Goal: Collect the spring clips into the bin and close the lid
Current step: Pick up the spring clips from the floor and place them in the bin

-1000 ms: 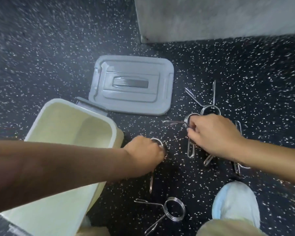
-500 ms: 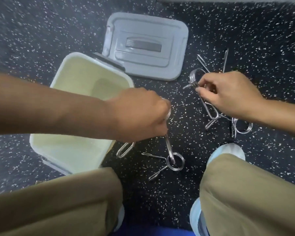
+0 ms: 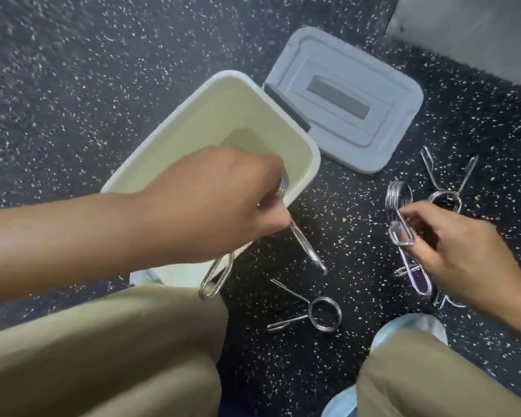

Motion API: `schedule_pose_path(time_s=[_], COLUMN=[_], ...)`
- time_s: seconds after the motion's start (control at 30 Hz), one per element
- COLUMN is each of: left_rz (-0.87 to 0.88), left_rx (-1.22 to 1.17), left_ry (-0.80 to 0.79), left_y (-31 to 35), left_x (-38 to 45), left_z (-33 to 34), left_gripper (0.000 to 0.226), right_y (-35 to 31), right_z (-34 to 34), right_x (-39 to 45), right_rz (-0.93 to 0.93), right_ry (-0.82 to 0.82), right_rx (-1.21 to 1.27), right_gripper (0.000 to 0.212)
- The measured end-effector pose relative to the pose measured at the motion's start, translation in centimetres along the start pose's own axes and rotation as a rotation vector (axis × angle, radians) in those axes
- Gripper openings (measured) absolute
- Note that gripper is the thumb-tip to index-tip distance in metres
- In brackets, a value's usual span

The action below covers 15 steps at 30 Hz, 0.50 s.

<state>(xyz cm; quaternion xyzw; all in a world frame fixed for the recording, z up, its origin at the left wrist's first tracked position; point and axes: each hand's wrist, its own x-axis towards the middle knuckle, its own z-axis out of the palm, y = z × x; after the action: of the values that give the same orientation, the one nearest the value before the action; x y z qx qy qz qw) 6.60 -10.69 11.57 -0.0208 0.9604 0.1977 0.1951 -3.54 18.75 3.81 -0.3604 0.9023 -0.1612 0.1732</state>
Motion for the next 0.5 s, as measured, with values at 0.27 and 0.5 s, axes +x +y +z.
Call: schedule_pose_path(time_s=[0.27,0.5], left_rz=[-0.289,-0.466], left_rx=[-0.061,0.028], left_ry=[0.015,-0.159], left_y=[-4.5,-9.3], left_x=[-1.4,-0.3], left_z=[2.6,6.8], left_gripper=[0.027,0.029], right_y=[-2.0,-3.9], right_z=[-0.5,-1.3], right_x=[1.0,3.1], right_rz=[-0.139,-0.265], right_ry=[-0.036,-0.019], right_rx=[-0.077,-0.105], right_gripper=[0.011,0.02])
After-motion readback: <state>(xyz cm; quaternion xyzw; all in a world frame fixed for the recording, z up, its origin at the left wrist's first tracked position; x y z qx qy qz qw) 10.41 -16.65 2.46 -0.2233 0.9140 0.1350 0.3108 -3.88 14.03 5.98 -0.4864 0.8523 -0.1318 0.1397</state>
